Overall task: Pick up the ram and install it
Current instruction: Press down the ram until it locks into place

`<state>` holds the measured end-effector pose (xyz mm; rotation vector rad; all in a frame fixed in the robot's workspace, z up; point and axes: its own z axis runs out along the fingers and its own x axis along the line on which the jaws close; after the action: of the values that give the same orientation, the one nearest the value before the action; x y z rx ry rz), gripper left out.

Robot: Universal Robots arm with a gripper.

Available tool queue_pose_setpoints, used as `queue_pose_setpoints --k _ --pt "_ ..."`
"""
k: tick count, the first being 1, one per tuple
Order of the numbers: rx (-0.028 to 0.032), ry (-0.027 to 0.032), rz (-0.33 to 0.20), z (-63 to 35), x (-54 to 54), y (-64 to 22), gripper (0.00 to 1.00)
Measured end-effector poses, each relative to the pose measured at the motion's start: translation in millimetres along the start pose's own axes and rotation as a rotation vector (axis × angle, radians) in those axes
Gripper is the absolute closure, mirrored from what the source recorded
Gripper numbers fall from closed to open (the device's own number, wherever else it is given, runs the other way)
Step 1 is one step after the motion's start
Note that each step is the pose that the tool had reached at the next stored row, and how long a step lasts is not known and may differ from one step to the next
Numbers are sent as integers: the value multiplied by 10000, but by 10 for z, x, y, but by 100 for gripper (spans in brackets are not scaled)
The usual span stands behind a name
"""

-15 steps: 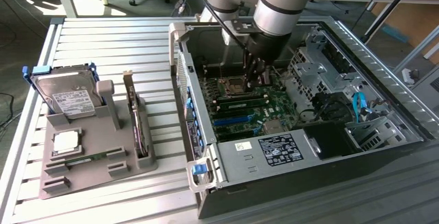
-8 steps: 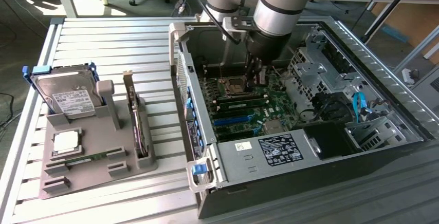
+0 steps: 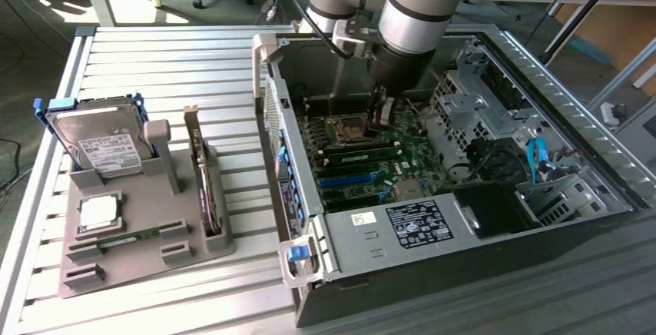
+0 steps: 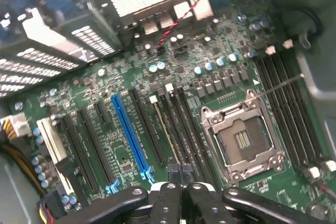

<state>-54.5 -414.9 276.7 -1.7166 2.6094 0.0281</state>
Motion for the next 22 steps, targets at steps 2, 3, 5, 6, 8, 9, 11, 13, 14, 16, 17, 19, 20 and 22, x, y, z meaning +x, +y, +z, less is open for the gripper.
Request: queue_pose_setpoints --k 2,3,5,6,8,9,11,13,14,16,17,19,20,22 --pt "15 -3 605 0 0 0 89" --pt "24 -4 963 0 0 0 89" --pt "36 -6 1420 0 0 0 89" --pt "41 -7 1617 0 0 0 89" --pt "49 -8 1970 -1 0 0 89" --pt "58 -12 2334 0 0 0 89" --pt "71 -13 2837 0 0 0 89" --pt "82 -16 3272 1 0 0 89" --pt "87 -17 3469 1 0 0 89" --pt "96 -19 3861 1 0 0 89" --pt "101 -20 4037 1 0 0 89" --pt "112 -21 4482 1 0 0 89" --pt "117 -23 4680 1 0 0 89" --pt "127 -25 5097 2 0 0 89"
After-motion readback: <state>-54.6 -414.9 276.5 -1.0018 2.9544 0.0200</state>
